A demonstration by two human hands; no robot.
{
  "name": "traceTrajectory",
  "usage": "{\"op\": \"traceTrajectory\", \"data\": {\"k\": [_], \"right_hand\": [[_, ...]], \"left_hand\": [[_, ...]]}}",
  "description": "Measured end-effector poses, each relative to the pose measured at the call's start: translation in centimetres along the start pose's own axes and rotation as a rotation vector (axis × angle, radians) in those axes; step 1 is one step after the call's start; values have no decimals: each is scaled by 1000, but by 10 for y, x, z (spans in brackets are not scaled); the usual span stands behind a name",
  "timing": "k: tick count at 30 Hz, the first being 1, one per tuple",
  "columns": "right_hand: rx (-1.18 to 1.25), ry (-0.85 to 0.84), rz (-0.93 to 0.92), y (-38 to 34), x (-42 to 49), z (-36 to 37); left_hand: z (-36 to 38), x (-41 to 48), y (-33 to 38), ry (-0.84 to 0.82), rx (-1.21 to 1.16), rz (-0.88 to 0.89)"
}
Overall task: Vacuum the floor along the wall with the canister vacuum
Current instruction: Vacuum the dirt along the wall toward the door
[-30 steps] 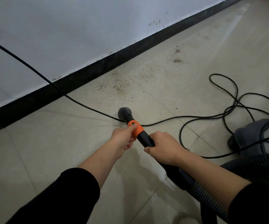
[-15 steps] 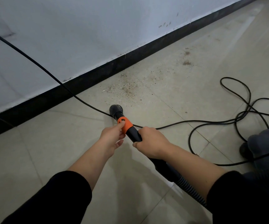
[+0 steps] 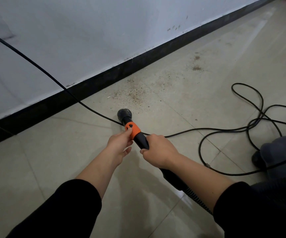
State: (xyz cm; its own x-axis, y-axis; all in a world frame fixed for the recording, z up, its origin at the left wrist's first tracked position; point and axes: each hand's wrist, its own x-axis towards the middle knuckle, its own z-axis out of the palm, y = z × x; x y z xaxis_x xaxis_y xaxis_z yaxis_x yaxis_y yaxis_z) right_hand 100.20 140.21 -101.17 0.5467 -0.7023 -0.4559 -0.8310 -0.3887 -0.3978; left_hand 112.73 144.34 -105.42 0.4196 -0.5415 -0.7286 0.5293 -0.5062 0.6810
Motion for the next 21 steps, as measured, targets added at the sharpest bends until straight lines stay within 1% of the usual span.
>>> {"op": "traceTrajectory", "data": {"k": [21], "right_hand": [[34, 74, 140, 49, -26, -13]], "left_hand": [[59, 1, -18, -141, 106, -27]]}}
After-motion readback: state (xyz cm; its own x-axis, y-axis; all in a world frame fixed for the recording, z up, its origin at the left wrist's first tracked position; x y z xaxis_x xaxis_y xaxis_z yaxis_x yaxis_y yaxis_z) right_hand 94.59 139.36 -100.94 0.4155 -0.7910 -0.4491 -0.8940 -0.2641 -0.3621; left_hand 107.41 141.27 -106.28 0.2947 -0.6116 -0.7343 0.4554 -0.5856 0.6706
